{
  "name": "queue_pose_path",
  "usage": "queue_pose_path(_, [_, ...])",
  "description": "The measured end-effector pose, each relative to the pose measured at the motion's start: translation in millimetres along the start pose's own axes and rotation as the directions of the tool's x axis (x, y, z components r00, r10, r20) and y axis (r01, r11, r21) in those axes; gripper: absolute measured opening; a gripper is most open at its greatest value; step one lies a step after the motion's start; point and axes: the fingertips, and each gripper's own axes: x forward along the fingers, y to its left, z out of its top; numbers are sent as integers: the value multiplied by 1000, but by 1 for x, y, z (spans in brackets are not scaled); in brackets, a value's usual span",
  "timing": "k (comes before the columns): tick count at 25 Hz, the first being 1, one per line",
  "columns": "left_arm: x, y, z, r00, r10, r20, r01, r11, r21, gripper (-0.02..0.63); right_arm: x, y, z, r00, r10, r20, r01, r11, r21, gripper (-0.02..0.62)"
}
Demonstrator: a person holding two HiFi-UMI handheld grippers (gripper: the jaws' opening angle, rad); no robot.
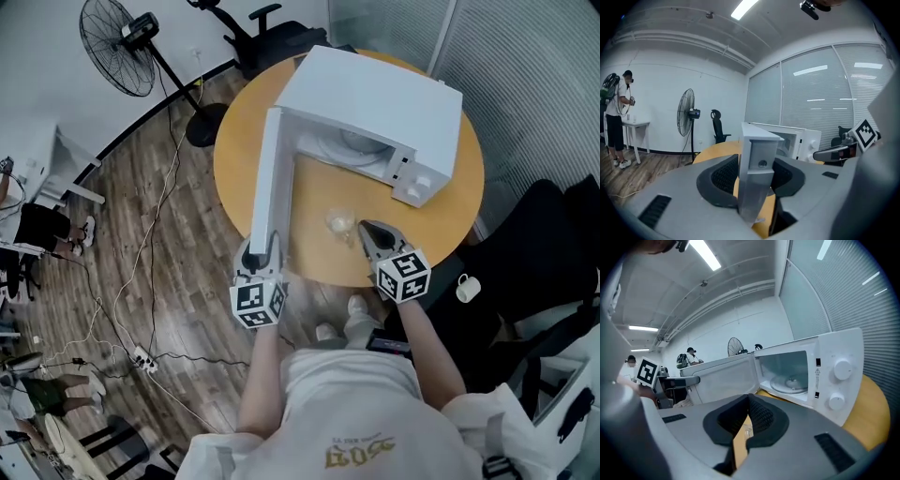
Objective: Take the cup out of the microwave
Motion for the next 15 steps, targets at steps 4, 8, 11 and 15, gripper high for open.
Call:
queue_pose_path(4, [1, 1, -4, 1000, -22, 6, 21, 1000, 8, 181, -10, 8, 0, 998, -61, 11, 62, 997, -40, 12])
queue_pose_path(8, [-2, 8, 1, 999, -36, 25, 35, 999, 5, 181, -26, 14, 6, 991, -127, 33, 129, 991, -44, 12])
queue_pose_path(11, [-6, 12, 2, 999, -36, 29, 36, 999, 1, 181, -39, 16, 8, 985, -167, 49, 168, 986, -22, 12])
queue_pose_path(15, [-4, 11, 2, 999, -40, 32, 40, 999, 5, 181, -49, 11, 5, 977, -207, 45, 206, 978, 14, 12])
